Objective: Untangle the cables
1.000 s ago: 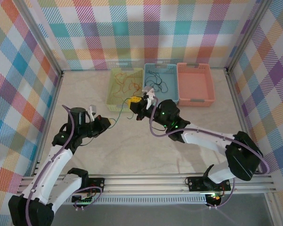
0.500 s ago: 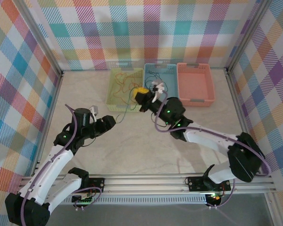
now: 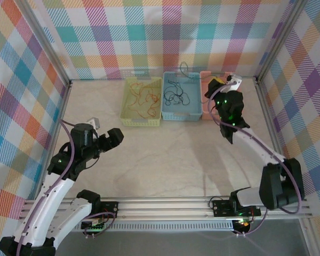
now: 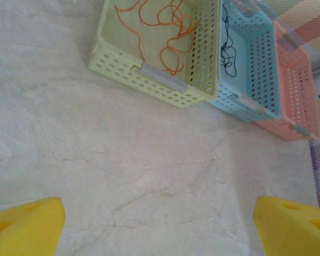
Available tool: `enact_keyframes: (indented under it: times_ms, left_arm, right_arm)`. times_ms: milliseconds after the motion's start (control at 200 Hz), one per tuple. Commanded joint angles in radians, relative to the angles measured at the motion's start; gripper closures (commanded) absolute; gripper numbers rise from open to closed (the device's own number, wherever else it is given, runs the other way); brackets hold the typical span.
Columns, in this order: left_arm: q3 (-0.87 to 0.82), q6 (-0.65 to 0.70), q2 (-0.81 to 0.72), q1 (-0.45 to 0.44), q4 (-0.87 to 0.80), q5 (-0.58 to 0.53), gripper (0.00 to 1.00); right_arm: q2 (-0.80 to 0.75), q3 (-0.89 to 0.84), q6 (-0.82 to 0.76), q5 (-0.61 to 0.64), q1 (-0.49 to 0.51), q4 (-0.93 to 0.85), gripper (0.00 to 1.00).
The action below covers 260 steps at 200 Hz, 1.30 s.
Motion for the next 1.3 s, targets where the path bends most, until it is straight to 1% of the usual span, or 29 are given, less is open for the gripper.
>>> enact_keyframes:
  times_ms: [0,140,260,355,435,475,500,565,625,670,785,930,1040,1100,1160,1220,1260,1295]
  left_arm:
    - [-0.031,0.021,-0.008,-0.001,-0.01,0.0,0.09]
    - [-0.054,0.03,-0.032,-0.001,0.001,0.004,0.09]
    - [-0.065,0.03,-0.031,-0.001,0.012,0.015,0.09]
    - [-0.07,0.033,-0.02,-0.002,0.02,0.022,0.09]
    - [-0.077,0.046,-0.017,-0.002,0.035,0.028,0.09]
    - [-0.082,0.048,-0.019,-0.002,0.044,0.027,0.09]
    - [-0.084,0.049,-0.019,-0.002,0.05,0.023,0.09]
    - [-0.087,0.049,-0.019,-0.002,0.067,0.014,0.09]
    - [-0.087,0.046,-0.018,-0.002,0.072,-0.014,0.08]
    - [-0.083,0.04,-0.016,-0.002,0.071,-0.048,0.07]
    - [-0.052,0.039,-0.003,-0.002,0.063,-0.145,0.0]
    - [-0.045,0.082,-0.005,-0.002,0.119,-0.275,0.0]
    - [-0.078,0.156,-0.027,-0.002,0.208,-0.365,0.0]
    - [-0.113,0.197,-0.042,-0.002,0.28,-0.408,0.0]
    - [-0.169,0.243,-0.066,-0.002,0.387,-0.434,0.0]
    - [-0.247,0.287,-0.082,-0.002,0.561,-0.477,0.0]
    - [-0.3,0.339,-0.08,-0.002,0.652,-0.488,0.0]
    - [-0.339,0.416,-0.069,-0.002,0.722,-0.477,0.0]
  right_arm:
    - [0.085,0.096,0.097,0.044,-0.063,-0.06,1.0]
    - [0.223,0.19,0.163,0.047,-0.126,-0.088,1.0]
    - [0.33,0.261,0.212,0.047,-0.158,-0.123,1.0]
    - [0.393,0.292,0.231,0.079,-0.169,-0.146,1.0]
    - [0.422,0.315,0.253,0.148,-0.17,-0.222,1.0]
    - [0.433,0.312,0.279,0.16,-0.174,-0.228,1.0]
    - [0.444,0.309,0.286,0.149,-0.178,-0.223,0.94]
    - [0.461,0.316,0.325,0.105,-0.185,-0.262,0.7]
    - [0.458,0.303,0.366,0.07,-0.187,-0.294,0.56]
    - [0.437,0.272,0.385,0.059,-0.185,-0.282,0.48]
    - [0.349,0.207,0.402,0.069,-0.176,-0.291,0.35]
    - [0.195,0.112,0.36,0.058,-0.158,-0.305,0.32]
    - [0.073,0.022,0.258,0.034,-0.154,-0.31,0.31]
    - [0.011,-0.04,0.176,0.007,-0.155,-0.294,0.3]
    - [-0.042,-0.107,0.098,-0.009,-0.151,-0.284,0.3]
    - [-0.099,-0.177,0.029,-0.001,-0.147,-0.281,0.29]
    - [-0.139,-0.228,-0.014,0.004,-0.146,-0.279,0.29]
    - [-0.176,-0.27,-0.054,0.008,-0.145,-0.276,0.28]
